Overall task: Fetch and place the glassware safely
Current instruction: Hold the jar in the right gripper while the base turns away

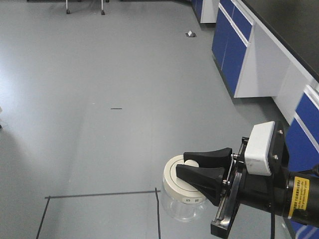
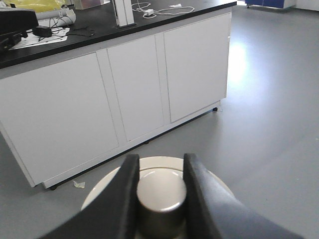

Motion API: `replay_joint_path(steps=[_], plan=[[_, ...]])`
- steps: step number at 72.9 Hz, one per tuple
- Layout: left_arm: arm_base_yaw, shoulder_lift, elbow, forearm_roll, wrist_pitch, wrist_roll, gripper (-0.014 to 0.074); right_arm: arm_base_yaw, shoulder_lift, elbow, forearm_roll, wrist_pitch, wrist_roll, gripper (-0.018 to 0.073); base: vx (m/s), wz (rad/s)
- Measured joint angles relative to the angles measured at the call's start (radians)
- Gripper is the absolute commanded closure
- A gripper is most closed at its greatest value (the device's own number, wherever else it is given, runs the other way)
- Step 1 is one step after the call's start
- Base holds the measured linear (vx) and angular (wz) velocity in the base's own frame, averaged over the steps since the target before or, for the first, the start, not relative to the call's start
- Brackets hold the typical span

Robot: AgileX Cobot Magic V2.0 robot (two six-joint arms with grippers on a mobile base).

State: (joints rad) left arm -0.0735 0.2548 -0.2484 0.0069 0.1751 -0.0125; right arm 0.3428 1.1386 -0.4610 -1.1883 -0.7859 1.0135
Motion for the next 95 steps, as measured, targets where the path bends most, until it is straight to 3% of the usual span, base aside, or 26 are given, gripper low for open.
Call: replay_joint_path(steps=[39, 95], plan=[[0.000, 0.000, 0.000, 0.000, 0.000, 0.000, 0.0603, 0.000, 0.000, 0.000, 0.000, -0.001, 0.000, 0.0560, 0.60, 0.17], [0.000, 0.000, 0.000, 0.000, 0.000, 0.000, 0.0603, 0.000, 0.000, 0.000, 0.000, 0.000, 0.000, 0.0560, 0.65, -0.07]])
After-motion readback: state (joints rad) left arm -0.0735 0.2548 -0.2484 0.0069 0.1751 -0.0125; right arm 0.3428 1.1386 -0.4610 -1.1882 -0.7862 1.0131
